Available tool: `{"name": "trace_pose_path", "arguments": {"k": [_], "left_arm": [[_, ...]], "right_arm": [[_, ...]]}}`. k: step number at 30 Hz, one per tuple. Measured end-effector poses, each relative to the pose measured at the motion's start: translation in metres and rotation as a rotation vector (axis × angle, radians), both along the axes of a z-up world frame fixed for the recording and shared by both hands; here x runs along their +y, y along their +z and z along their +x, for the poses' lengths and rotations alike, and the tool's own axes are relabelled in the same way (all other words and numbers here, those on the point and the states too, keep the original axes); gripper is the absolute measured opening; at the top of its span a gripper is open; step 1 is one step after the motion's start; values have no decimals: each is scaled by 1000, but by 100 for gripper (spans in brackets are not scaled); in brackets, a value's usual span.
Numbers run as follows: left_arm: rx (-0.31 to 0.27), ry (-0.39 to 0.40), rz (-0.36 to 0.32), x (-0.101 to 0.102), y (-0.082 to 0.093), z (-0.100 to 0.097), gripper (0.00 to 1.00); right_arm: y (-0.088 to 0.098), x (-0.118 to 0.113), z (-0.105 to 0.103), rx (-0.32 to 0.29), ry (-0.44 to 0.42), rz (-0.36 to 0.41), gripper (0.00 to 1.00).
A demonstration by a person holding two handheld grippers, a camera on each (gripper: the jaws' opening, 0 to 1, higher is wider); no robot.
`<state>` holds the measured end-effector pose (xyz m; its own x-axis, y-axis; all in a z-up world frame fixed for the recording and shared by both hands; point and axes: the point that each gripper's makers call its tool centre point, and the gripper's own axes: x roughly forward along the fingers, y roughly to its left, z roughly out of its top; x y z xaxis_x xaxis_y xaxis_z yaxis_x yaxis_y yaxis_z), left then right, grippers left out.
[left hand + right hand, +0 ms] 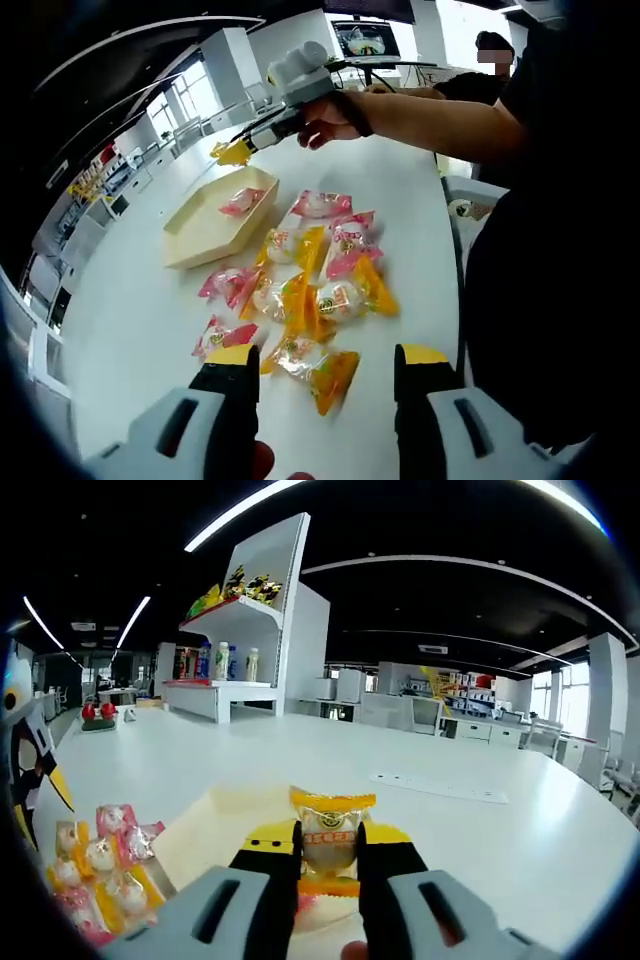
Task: Pick up the marshmallows scattered on the table and place them into the bowl on the table
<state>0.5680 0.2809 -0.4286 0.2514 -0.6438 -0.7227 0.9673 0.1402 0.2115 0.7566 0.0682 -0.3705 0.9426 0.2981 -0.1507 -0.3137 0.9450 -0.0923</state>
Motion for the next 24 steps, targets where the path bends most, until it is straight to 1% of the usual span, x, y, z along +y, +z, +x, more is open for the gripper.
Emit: {"name": "trace_pose_path", "arguments": {"k": [3, 5, 6, 7, 8, 9, 10, 12, 19, 23, 24], "left_arm": [[-5, -6, 5, 0, 1, 0, 54], [-7, -8, 0, -1, 3, 0, 54], [-7, -8, -2, -1, 3, 0, 54], [-8, -7, -3, -2, 4, 1, 54], [-7, -5, -3, -2, 3, 1, 54], [-6, -4, -1, -2, 2, 1, 54], [-5, -5, 1, -2, 1, 0, 54], [0, -10, 5, -2, 0, -2, 54], [1, -8, 7, -2, 0, -3, 54], [1, -8, 8, -1, 0, -3, 54], [1, -8, 9, -1, -1, -3, 54]], "right_arm": [[1, 3, 0, 3, 7, 6, 23], [0, 2, 1, 10, 2, -4, 26], [-2, 4, 1, 24, 15, -5, 34], [-7, 6, -1, 55, 29, 7, 50], [-17, 10, -4, 130, 56, 23, 63], [-20, 11, -4, 154, 65, 25, 72], [-18, 10, -3, 134, 57, 22, 75], [-15, 10, -5, 118, 55, 15, 72], [-10, 8, -9, 118, 59, 47, 72], [-8, 6, -14, 132, 50, 53, 72], [-8, 7, -17, 151, 52, 59, 71]]}}
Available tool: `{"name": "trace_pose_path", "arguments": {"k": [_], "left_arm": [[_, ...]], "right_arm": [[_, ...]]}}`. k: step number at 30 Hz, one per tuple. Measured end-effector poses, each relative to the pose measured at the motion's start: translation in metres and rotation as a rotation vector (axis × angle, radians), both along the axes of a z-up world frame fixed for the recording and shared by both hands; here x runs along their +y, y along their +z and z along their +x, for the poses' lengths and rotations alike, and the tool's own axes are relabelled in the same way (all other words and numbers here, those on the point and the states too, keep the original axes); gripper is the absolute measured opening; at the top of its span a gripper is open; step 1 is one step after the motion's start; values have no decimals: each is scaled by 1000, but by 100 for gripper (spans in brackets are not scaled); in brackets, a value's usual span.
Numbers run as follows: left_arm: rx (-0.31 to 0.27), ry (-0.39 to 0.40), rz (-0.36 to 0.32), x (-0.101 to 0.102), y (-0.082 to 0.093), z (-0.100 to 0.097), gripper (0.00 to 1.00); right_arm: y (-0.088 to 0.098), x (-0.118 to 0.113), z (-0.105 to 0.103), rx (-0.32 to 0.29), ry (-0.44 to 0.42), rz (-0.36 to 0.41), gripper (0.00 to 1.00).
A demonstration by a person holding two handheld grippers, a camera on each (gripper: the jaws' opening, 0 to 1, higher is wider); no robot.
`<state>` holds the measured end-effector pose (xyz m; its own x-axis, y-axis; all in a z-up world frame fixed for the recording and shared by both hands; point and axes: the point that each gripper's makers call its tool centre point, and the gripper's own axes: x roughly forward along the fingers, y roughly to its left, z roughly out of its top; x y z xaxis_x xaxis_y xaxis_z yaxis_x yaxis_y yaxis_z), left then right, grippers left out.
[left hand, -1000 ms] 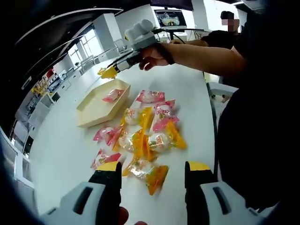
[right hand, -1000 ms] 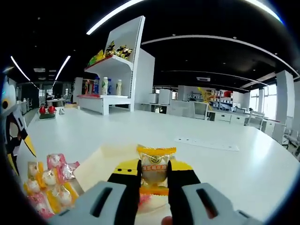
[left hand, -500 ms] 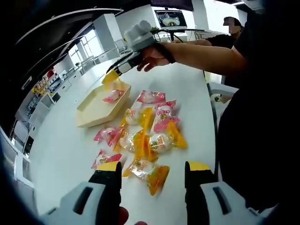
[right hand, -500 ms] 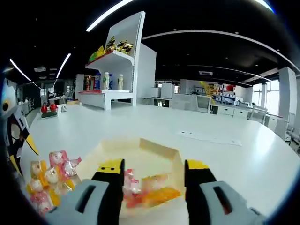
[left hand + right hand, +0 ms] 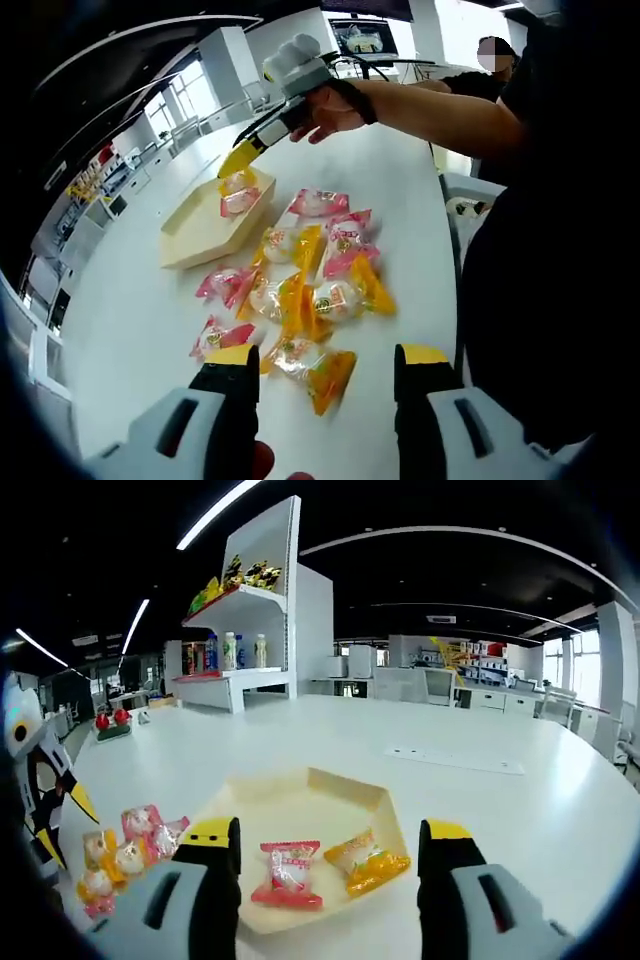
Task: Pick up the marshmallows scattered on the table and place them into the bowl on the table
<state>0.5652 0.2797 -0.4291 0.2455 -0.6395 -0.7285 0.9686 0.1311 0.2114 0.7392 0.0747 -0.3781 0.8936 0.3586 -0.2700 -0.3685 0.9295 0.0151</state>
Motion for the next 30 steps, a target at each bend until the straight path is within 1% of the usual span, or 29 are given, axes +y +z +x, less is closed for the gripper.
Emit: {"name": "trace_pose_path", "arguments": {"k": [1, 4, 6, 10, 17, 20, 22, 24, 30], "left_arm": [[0, 1, 0, 0, 0, 0, 54], [-1, 1, -2, 0, 0, 0, 54], [-3, 0, -4, 0, 1, 0, 54], [-4, 1, -8, 0, 1, -1, 54], [-7, 3, -10, 0, 2, -1, 54], [-5, 3, -10, 1, 1, -1, 54], [-6, 6, -4, 2, 0, 0, 54], [-5, 8, -4, 2, 0, 0, 54], [-9, 3, -10, 0, 3, 1, 54]], "right_arm": [[1, 4, -4, 17, 16, 5, 70], [4, 5, -9, 20, 12, -1, 70], [5, 5, -12, 34, 25, -26, 69], [7, 10, -22, 51, 51, -22, 64], [16, 23, -39, 50, 88, -32, 64], [20, 22, -40, 40, 93, -42, 64], [20, 24, -45, 42, 100, -48, 64], [18, 24, -45, 42, 99, -58, 64], [9, 25, -49, 80, 90, -75, 65]]}}
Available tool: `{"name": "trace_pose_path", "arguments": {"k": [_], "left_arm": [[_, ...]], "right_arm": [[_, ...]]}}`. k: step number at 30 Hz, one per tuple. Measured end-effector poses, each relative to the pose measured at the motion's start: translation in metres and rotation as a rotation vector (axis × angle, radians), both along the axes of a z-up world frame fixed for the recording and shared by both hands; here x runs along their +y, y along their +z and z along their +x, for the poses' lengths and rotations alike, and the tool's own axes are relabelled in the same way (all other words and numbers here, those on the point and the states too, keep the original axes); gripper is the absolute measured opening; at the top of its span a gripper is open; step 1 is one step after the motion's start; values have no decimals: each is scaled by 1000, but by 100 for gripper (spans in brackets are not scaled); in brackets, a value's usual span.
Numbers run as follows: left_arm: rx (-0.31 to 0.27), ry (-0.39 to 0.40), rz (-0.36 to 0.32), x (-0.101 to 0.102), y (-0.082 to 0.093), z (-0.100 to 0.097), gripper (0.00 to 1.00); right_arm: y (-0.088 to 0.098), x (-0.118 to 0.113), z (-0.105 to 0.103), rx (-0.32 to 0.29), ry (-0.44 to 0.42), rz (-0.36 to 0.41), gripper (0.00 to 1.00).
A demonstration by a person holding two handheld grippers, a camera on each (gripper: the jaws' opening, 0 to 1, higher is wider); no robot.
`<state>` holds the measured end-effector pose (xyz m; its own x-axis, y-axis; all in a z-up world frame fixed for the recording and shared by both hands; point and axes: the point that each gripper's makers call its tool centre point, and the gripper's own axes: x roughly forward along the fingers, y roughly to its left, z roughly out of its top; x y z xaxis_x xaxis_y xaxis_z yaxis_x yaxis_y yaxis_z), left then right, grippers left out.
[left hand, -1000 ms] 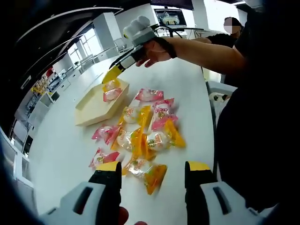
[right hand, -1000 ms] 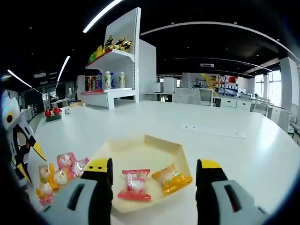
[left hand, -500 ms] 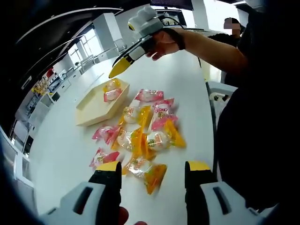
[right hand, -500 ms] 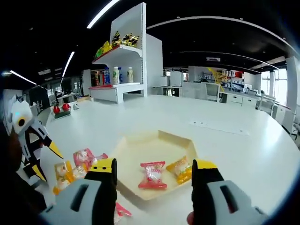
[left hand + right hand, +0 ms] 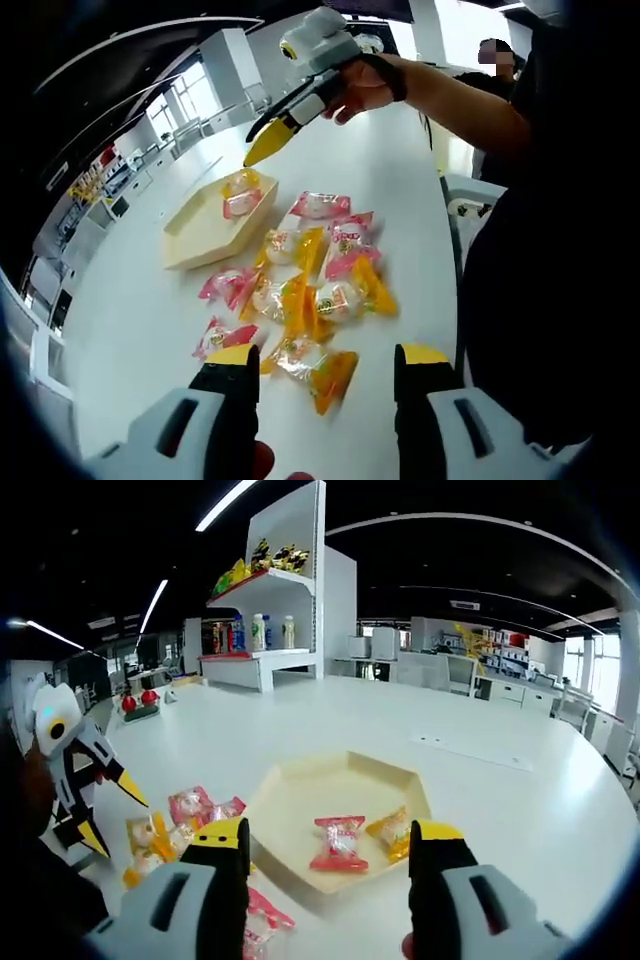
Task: Pick up the marshmallows scattered on the table and place them into the bowl on the table
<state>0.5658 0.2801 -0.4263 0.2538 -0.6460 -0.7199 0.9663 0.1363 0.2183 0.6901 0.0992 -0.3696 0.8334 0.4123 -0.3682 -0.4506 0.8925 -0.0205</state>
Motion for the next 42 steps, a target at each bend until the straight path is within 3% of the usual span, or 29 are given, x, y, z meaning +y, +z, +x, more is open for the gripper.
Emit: {"name": "trace_pose_path", "arguments": {"k": [5, 8, 13, 30, 36, 38, 42], "left_arm": [[-1, 4, 12, 2, -3, 1, 54], [2, 4, 15, 3, -4, 0, 54], [4, -11, -14, -1, 4, -2, 54], [4, -8, -8, -2, 2, -3, 54], [6, -9, 3, -1, -1, -4, 54], [7, -15, -2, -2, 1, -6, 54], [9, -18, -18, -4, 4, -6, 55]], "right_arm": [[-3, 4, -9, -2, 16, -24, 62], [-1, 11, -16, 8, 40, 2, 61], [-3, 13, -22, 10, 39, -9, 59], [-30, 15, -36, 78, 47, -34, 50], [-34, 15, -39, 94, 52, -21, 47], [-26, 17, -39, 83, 50, 36, 47], [-35, 20, -42, 105, 48, -4, 47]]}}
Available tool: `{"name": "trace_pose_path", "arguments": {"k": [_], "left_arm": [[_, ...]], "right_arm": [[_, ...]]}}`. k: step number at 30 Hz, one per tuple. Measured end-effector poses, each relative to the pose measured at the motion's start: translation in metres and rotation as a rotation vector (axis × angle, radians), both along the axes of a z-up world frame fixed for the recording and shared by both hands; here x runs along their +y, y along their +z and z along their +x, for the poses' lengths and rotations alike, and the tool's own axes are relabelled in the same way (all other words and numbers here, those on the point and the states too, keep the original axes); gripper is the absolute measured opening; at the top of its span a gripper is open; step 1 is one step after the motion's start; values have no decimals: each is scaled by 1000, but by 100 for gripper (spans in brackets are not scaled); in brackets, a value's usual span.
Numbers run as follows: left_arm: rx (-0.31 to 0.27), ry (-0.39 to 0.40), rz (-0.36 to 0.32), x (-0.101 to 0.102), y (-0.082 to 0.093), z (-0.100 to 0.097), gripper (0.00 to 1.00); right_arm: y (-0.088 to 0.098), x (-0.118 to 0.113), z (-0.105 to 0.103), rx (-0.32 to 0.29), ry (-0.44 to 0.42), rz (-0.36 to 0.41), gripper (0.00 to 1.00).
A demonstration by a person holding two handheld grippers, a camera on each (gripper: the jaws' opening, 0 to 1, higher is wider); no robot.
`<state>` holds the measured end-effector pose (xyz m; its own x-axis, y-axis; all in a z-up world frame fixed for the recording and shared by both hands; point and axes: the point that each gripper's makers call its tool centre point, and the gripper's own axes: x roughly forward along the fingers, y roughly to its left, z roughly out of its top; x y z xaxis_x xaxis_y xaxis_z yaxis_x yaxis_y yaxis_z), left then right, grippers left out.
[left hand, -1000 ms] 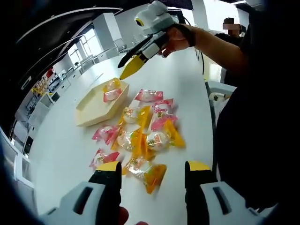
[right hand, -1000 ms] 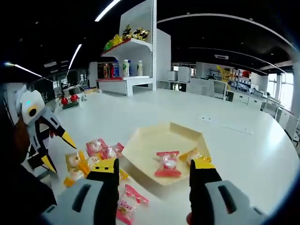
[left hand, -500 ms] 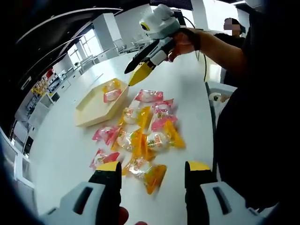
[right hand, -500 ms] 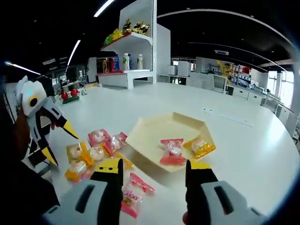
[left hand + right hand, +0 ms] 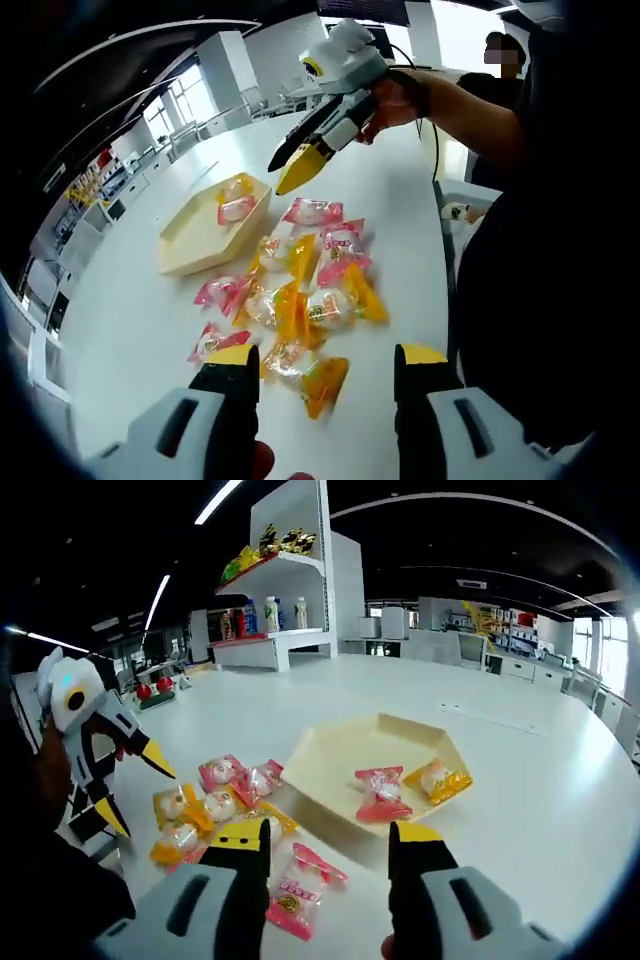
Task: Pick up the marshmallows scattered on the table and place them into the bowl on the table
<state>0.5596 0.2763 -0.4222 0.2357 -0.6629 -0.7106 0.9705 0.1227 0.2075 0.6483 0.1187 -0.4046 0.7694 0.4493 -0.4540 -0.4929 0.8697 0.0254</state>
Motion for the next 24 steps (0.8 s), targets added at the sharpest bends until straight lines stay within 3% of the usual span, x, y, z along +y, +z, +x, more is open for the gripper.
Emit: {"name": "trace_pose_path", "arguments": {"k": [9, 12, 18, 20, 22, 24], "left_arm": [[7, 10, 2, 2, -5, 1, 55], [8, 3, 7, 3, -5, -1, 55], [7, 11, 2, 5, -5, 1, 55], [11, 9, 7, 6, -7, 1, 55], [10, 1, 12, 5, -8, 0, 55], [12, -13, -2, 1, -5, -3, 55]], "right_arm": [[-17, 7, -9, 79, 10, 11, 43], [-22, 10, -12, 131, -23, 67, 42], [-28, 7, -14, 132, -58, 64, 38], [-31, 8, -16, 139, -64, 67, 43], [-28, 7, -12, 104, -97, 84, 48], [-29, 6, -12, 102, -115, 96, 46]]}}
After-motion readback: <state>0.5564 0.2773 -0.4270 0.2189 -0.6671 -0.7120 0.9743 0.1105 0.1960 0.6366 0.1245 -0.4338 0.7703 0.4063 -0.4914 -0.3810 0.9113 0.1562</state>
